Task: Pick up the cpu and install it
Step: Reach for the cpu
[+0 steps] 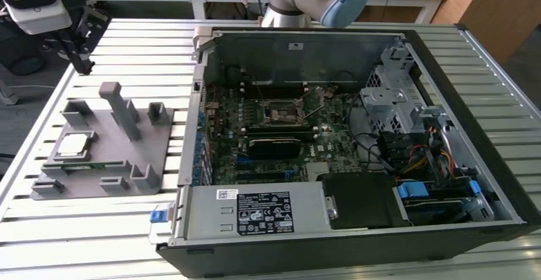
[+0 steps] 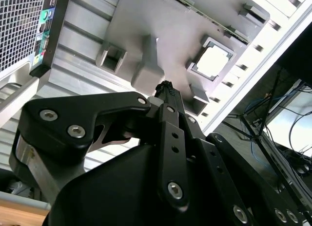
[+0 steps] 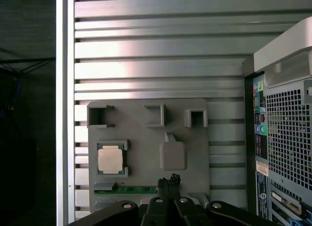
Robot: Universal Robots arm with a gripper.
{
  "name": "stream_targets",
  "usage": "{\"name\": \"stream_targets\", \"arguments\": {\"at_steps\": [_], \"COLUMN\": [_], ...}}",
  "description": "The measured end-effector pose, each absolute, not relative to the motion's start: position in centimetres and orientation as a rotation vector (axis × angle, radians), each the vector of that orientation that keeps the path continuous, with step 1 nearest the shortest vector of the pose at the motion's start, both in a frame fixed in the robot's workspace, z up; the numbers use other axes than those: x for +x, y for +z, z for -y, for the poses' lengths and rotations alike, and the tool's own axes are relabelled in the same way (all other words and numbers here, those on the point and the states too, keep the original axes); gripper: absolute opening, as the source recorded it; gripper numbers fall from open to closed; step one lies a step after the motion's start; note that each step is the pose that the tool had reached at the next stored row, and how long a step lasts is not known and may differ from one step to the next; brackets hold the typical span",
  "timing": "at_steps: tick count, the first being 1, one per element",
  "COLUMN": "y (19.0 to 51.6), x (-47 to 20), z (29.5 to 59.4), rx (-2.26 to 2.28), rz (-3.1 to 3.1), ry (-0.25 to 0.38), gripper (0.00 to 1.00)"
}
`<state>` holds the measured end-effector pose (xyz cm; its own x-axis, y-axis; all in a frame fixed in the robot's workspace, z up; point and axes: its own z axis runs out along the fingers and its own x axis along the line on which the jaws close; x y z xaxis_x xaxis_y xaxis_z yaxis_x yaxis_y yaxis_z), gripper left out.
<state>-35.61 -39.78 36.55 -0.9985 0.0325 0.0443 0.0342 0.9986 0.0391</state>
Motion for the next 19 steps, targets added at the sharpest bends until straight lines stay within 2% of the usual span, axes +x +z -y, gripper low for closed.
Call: {"name": "stream_targets", "arguments": {"at_steps": [19], "y": [36.0], "x": [-38.0], "z": [39.8], "rx": [-0.006], "rz": [3.097], "ry": [-0.062], "gripper": [0.11]}}
